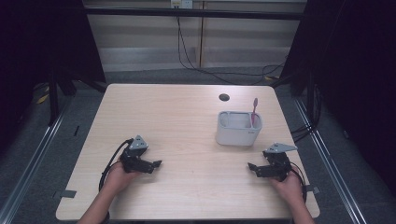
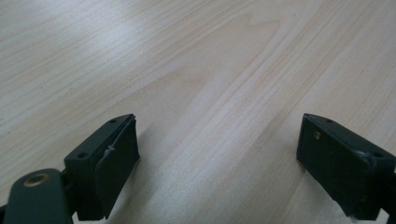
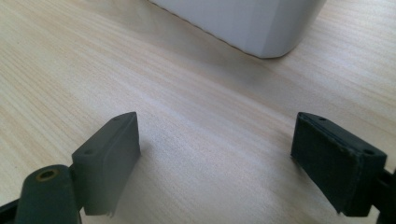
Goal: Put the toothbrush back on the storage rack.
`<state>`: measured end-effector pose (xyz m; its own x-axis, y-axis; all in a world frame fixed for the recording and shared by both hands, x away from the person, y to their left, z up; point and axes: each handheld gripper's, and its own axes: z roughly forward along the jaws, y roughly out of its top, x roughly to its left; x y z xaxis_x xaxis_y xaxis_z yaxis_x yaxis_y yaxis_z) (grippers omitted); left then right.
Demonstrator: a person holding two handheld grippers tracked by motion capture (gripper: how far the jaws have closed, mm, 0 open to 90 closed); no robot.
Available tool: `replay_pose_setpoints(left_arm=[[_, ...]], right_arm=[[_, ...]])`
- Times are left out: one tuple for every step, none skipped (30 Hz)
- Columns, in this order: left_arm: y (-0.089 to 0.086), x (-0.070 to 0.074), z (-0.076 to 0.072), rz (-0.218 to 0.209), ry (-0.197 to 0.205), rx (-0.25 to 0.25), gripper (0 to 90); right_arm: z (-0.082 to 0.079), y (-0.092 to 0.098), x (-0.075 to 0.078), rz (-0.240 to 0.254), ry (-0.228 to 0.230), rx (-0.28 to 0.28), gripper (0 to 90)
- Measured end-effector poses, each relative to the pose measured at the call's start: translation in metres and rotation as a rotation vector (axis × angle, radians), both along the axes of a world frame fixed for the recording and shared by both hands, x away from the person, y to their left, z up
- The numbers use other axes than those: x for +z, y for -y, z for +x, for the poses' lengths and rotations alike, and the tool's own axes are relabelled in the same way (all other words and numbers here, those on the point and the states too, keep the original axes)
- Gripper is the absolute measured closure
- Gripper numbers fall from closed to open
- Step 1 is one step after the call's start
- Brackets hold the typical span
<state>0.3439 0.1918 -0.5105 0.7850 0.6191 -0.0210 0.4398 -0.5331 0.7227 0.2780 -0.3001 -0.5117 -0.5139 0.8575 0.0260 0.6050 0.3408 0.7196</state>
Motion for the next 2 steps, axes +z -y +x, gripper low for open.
replay_pose_setpoints(left_arm=[[-0.0001, 0.0, 0.0, 0.001, 0.0, -0.001, 12.3], [-0.0001, 0.0, 0.0, 0.001, 0.0, 0.0, 12.3]], right_arm=[[-0.0001, -0.0003, 0.0001, 0.001, -0.002, -0.004, 14.9], [0.0, -0.0003, 0.0001, 0.0, -0.002, -0.004, 14.8]])
